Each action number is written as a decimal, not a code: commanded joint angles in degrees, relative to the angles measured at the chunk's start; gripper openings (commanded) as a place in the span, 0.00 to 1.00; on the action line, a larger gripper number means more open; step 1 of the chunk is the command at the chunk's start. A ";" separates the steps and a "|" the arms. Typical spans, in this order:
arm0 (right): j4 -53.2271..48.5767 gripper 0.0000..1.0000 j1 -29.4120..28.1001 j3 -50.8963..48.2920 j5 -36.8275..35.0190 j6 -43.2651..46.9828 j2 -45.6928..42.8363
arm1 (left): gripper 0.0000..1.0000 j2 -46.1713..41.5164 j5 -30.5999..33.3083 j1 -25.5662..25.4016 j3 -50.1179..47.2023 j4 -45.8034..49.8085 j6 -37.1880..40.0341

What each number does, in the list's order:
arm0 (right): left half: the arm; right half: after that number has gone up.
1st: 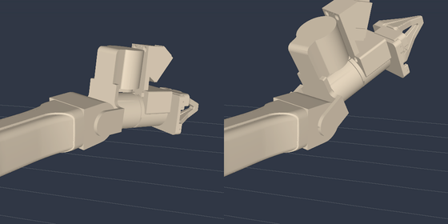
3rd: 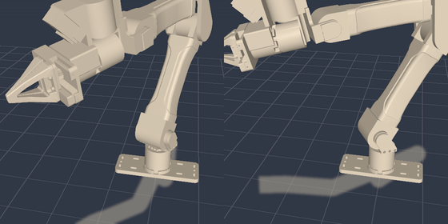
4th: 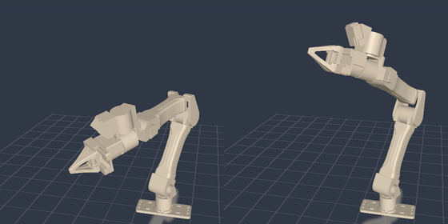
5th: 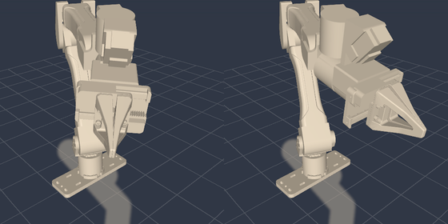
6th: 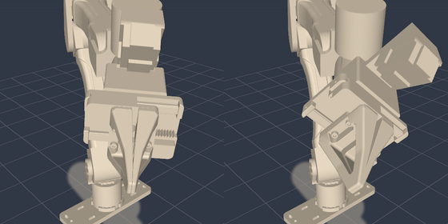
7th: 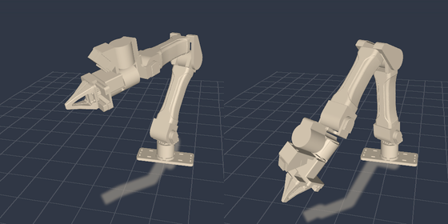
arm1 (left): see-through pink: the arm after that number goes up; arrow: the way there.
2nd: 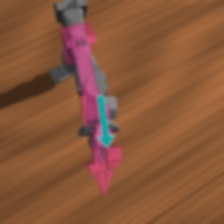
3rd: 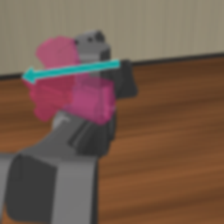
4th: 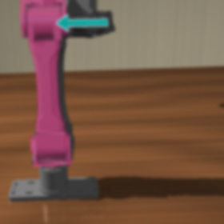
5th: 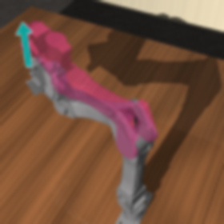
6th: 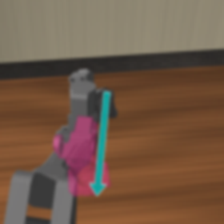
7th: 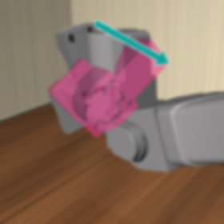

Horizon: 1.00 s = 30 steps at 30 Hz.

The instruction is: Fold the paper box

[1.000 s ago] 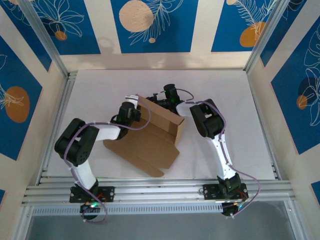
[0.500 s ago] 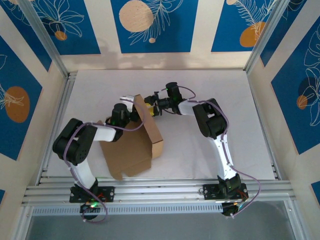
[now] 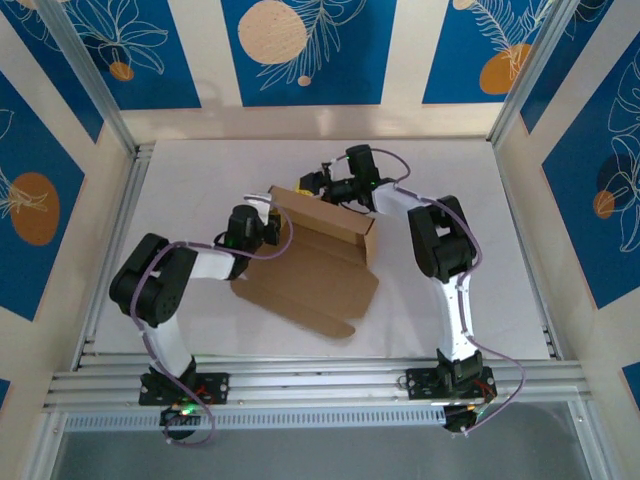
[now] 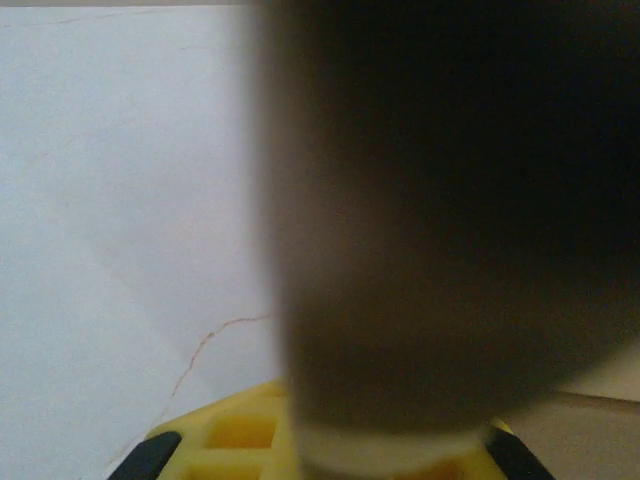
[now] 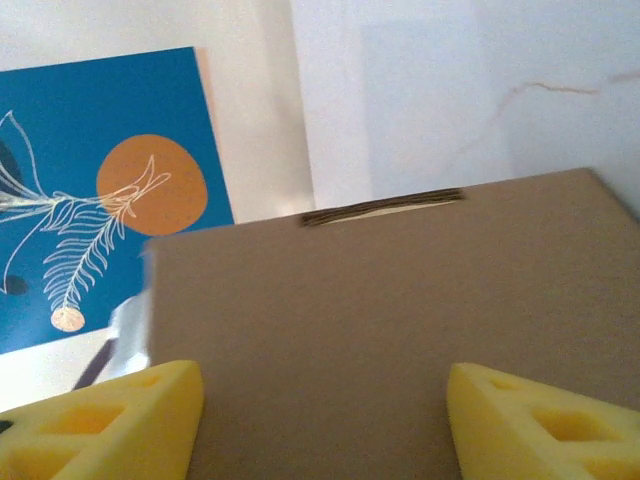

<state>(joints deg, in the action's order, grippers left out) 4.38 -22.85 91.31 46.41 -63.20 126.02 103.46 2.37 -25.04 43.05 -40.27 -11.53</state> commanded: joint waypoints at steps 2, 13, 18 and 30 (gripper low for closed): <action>-5.88 0.67 -1.16 2.20 1.59 4.75 -2.02 | 0.23 2.20 0.13 -1.38 0.17 1.56 -1.13; -33.97 0.77 2.52 6.72 -26.60 26.08 -13.35 | 0.68 -8.33 -0.87 -0.56 -1.50 6.55 1.07; -39.07 0.72 0.74 4.90 -39.52 32.09 -21.07 | 0.70 -12.17 -0.08 -0.18 -2.65 10.52 -0.80; -44.38 0.20 -4.82 -4.57 -24.43 36.90 -31.71 | 0.87 -30.17 9.22 -0.27 4.30 40.62 -14.16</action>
<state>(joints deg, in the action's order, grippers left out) -35.42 -25.17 88.53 16.67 -29.52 95.55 76.51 10.24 -25.61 42.98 -11.07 -21.10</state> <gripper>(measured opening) 0.200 0.835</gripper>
